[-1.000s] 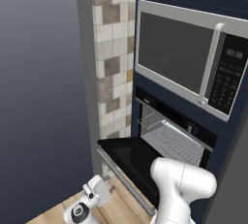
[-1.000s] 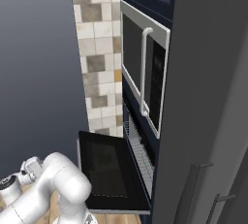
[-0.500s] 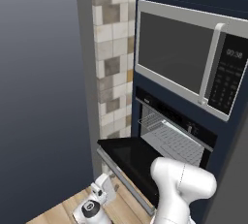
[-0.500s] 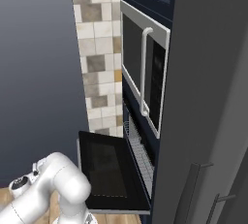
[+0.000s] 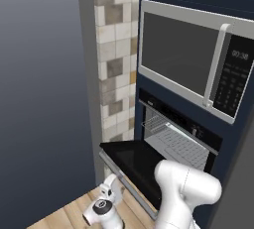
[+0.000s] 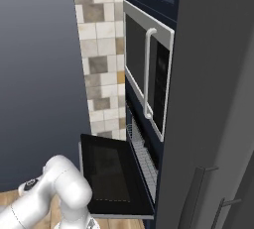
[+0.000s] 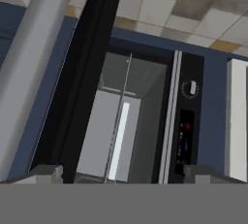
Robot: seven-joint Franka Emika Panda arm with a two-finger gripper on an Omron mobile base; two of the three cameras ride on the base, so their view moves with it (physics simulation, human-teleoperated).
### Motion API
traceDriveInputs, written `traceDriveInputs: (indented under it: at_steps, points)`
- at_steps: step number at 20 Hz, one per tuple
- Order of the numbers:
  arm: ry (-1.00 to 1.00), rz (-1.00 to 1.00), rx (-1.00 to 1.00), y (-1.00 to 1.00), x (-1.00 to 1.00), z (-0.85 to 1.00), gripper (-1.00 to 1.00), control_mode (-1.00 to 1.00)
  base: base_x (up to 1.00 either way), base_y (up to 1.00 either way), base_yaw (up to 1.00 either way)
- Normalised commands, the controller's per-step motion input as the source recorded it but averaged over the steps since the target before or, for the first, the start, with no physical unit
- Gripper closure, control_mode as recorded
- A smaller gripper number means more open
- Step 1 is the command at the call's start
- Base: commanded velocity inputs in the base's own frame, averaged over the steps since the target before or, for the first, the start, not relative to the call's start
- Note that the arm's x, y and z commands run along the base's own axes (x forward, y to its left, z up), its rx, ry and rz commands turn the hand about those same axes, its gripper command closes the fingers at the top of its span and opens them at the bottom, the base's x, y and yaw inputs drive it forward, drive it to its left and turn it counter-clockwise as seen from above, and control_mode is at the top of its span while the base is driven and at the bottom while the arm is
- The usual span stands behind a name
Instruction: Take the baked cake out of the oven and place it on the plate for cooling. Then close the oven door.
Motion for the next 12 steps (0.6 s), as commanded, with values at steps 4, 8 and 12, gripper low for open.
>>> traceDriveInputs:
  at_steps: [4, 8, 12]
  points:
    - [0.00, 0.00, 0.00, 0.13, 0.30, -0.51, -1.00, -1.00, 0.00, 0.00, 0.00]
    - [0.00, 0.00, 0.00, 0.13, 0.31, -0.49, -1.00, -1.00, 0.00, 0.00, 0.00]
    - [0.00, 0.00, 0.00, 0.14, 0.30, -0.50, -1.00, -1.00, 0.00, 0.00, 0.00]
